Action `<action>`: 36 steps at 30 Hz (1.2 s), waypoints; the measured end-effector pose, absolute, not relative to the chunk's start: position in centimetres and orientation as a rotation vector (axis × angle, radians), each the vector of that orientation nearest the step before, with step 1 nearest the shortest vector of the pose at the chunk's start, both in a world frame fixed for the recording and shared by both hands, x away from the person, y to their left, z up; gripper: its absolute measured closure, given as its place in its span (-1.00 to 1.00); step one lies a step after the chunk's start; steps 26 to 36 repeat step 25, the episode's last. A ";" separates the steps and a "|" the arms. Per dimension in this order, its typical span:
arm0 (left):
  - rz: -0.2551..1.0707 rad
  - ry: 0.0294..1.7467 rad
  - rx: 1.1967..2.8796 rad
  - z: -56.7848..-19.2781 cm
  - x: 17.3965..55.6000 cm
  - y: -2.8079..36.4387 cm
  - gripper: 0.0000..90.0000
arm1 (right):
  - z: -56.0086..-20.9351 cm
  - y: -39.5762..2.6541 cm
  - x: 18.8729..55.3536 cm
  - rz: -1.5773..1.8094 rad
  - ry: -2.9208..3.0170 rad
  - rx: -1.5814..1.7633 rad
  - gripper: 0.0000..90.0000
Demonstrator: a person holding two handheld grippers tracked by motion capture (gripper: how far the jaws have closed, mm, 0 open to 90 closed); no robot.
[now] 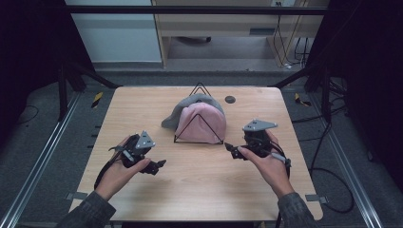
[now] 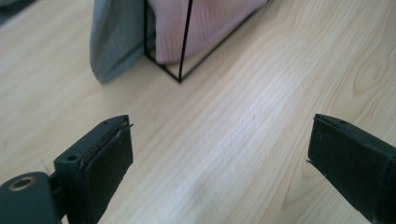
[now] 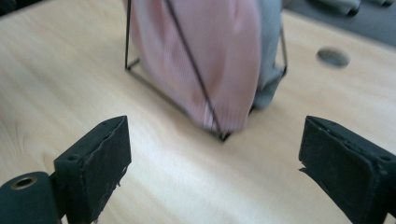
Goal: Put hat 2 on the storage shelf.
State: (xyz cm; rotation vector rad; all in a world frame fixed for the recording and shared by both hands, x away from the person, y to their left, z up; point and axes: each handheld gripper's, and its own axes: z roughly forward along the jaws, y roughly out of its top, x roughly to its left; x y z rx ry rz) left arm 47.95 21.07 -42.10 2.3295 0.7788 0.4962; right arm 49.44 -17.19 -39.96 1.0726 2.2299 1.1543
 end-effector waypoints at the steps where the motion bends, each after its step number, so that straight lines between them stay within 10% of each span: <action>1: 0.487 0.795 2.337 -42.5 47.9 21.4 -0.87 | -40.6 -17.3 49.2 1.147 2.245 1.081 -0.80; 13: 0.391 0.990 2.357 -48.4 48.6 24.9 -0.90 | -48.7 -19.0 49.0 0.967 2.361 1.280 -0.79; 36: 0.349 0.996 2.334 -49.8 48.5 25.6 -1.00 | -51.0 -19.8 48.5 0.930 2.252 1.281 -0.95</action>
